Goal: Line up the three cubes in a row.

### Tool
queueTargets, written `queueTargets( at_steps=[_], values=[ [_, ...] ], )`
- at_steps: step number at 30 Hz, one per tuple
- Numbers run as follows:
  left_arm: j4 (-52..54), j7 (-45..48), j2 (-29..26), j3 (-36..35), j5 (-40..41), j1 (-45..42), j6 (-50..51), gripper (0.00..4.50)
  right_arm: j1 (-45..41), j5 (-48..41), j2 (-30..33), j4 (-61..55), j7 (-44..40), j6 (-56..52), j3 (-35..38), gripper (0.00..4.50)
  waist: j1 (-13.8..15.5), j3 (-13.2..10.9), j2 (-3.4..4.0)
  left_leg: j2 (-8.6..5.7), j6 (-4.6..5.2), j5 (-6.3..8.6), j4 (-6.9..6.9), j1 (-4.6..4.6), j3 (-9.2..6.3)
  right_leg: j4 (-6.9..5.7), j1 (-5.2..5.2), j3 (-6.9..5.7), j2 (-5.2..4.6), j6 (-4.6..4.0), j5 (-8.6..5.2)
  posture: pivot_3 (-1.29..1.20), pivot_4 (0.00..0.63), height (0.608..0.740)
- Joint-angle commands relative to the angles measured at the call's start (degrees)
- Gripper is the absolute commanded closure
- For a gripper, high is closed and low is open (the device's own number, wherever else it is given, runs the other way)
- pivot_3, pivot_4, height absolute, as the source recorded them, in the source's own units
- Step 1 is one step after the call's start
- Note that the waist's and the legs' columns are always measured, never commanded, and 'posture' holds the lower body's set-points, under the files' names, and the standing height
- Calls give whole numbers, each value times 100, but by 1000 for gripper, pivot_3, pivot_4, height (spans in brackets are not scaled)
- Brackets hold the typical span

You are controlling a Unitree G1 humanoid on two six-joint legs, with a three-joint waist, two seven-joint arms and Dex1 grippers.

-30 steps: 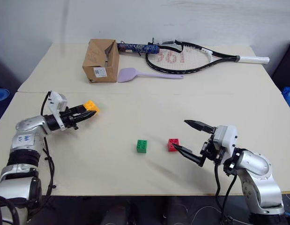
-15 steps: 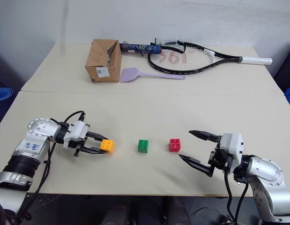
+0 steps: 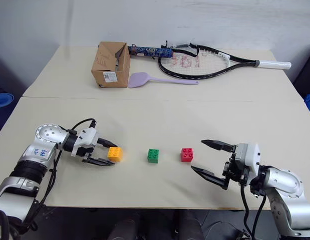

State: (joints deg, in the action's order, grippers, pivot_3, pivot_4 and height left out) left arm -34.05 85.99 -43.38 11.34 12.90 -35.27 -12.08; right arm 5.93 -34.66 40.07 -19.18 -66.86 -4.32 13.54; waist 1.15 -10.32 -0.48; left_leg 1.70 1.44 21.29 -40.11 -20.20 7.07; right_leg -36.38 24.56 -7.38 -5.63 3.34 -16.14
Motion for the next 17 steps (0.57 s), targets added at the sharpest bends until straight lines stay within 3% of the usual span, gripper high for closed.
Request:
queueTargets(
  at_steps=[1,4,7,9,13,17],
  values=[
    [360,140,-261,-521,361,215,160,35,51,-63,322,81,-402,124,266,0,-2,0,-1,2,0,0,0,0,-2,1,0,-1,-1,0,0,0,150,740],
    [734,-63,-487,-1090,784,584,709,35,-16,-139,553,219,-613,118,423,0,-33,-1,-1,6,0,0,0,0,-2,1,0,0,-18,0,0,0,150,740],
    [1334,-244,-1342,-1834,663,1735,766,35,-230,-98,949,552,-989,207,679,0,-148,-1,0,8,-2,1,4,2,-6,4,-2,-1,-27,0,0,0,150,740],
    [1763,-384,-1618,-2316,796,2339,950,35,-354,-99,1147,686,-1135,208,810,0,-152,-1,0,13,-7,4,8,3,-3,9,0,0,-25,-1,-1,0,150,740],
    [2834,-968,-1576,-3211,1133,3370,1612,35,-575,46,1401,1076,-1399,386,894,0,-9,-4,5,3,1,1,6,3,-28,40,-13,-18,-49,-2,-1,0,150,740],
    [3333,-1408,-1332,-3428,1228,3747,1966,35,-786,224,1260,1429,-1451,686,732,0,19,-4,5,-5,8,6,7,-1,-25,42,-11,-17,-62,-1,-1,0,150,740]
  ],
)
